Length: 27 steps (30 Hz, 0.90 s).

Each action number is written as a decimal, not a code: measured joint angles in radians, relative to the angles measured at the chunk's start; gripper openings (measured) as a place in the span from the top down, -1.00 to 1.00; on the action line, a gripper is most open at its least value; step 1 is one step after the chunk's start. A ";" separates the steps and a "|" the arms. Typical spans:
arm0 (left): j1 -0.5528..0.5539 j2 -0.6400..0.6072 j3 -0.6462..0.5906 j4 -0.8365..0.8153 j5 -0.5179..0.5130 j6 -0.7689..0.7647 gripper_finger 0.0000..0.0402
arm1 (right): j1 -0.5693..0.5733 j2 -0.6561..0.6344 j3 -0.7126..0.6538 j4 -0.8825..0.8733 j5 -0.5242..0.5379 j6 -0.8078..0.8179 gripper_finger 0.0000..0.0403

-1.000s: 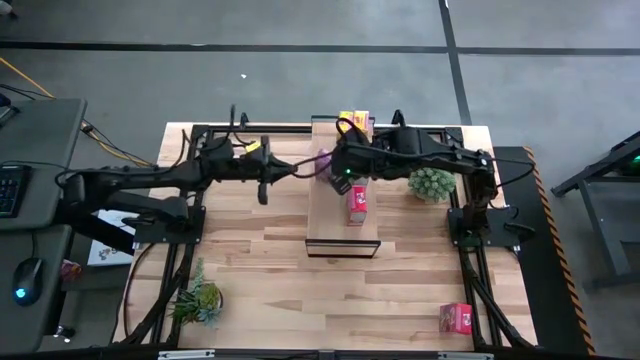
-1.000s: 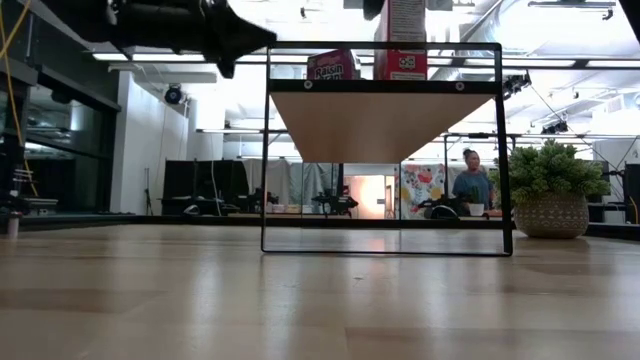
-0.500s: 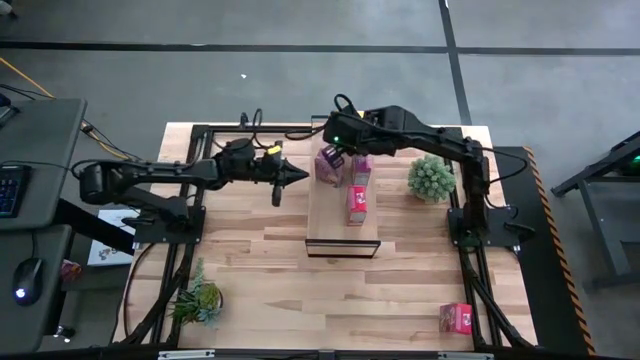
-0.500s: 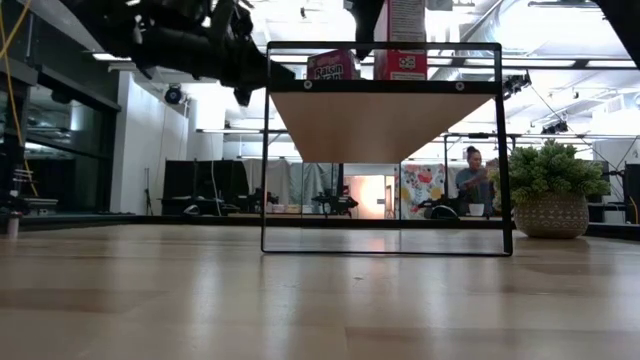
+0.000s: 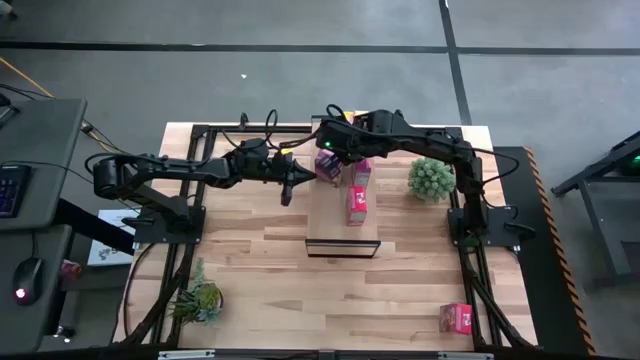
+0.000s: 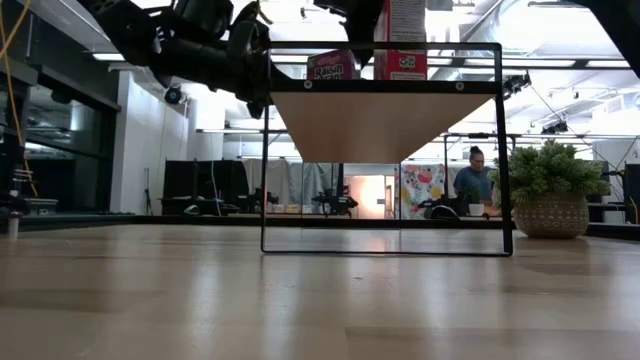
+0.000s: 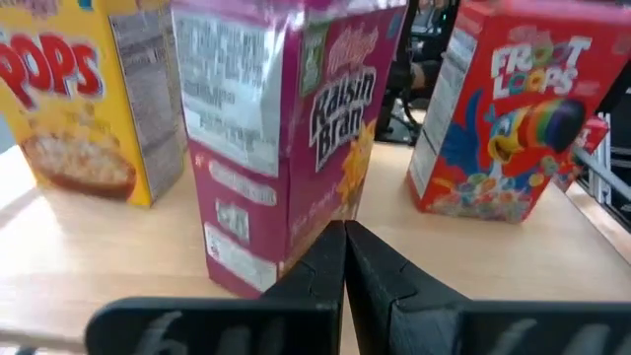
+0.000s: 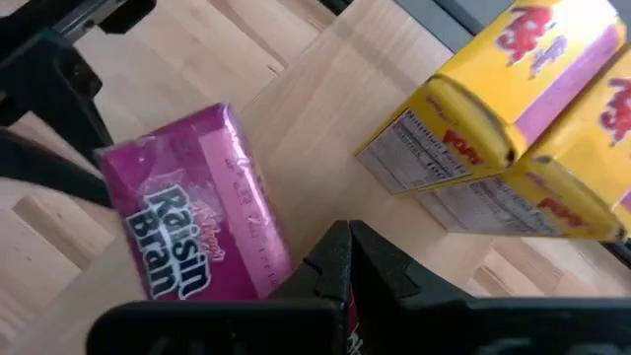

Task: Stack cereal on shelf
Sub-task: Adjust the pink cereal box on the shelf

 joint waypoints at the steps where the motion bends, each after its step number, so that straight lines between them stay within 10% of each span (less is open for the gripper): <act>1: 0.000 0.004 0.001 0.007 0.000 0.000 1.00 | -0.001 0.001 0.000 0.001 -0.001 0.000 1.00; 27: 0.001 0.062 -0.001 0.088 -0.091 0.008 1.00 | 0.051 0.002 0.000 -0.039 -0.056 0.049 1.00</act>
